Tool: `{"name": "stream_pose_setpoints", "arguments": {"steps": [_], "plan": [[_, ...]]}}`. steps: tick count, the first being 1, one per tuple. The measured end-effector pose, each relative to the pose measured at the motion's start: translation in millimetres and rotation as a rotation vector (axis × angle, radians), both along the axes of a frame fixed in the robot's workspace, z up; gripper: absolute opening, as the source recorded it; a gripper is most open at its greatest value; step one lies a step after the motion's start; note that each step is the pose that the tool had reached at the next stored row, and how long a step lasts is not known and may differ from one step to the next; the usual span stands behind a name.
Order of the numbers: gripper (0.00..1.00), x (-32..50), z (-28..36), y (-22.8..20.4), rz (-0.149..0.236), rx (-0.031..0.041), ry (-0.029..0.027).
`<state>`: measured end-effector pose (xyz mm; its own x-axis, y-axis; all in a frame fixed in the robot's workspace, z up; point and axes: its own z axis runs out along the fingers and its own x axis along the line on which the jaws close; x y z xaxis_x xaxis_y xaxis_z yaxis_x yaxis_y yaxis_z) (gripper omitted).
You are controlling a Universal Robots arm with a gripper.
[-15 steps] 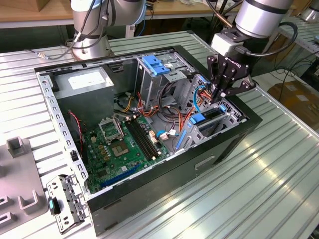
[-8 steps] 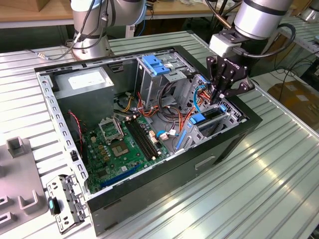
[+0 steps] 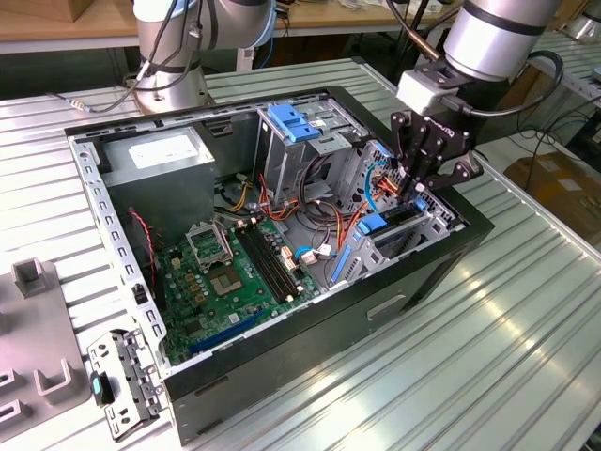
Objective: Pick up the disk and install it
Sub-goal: 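Insert the first disk wire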
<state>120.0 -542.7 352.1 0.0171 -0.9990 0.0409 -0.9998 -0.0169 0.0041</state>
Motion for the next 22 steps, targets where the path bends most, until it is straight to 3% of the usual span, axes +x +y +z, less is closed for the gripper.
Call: {"name": "stream_pose_setpoints", "arguments": {"steps": [10, 22], "plan": [[0.17, 0.0, -4.1, -4.2, 0.000, 0.0002, 0.0000], [0.17, -1.1, -13.4, -4.3, 0.000, 0.0007, 0.0000]]}}
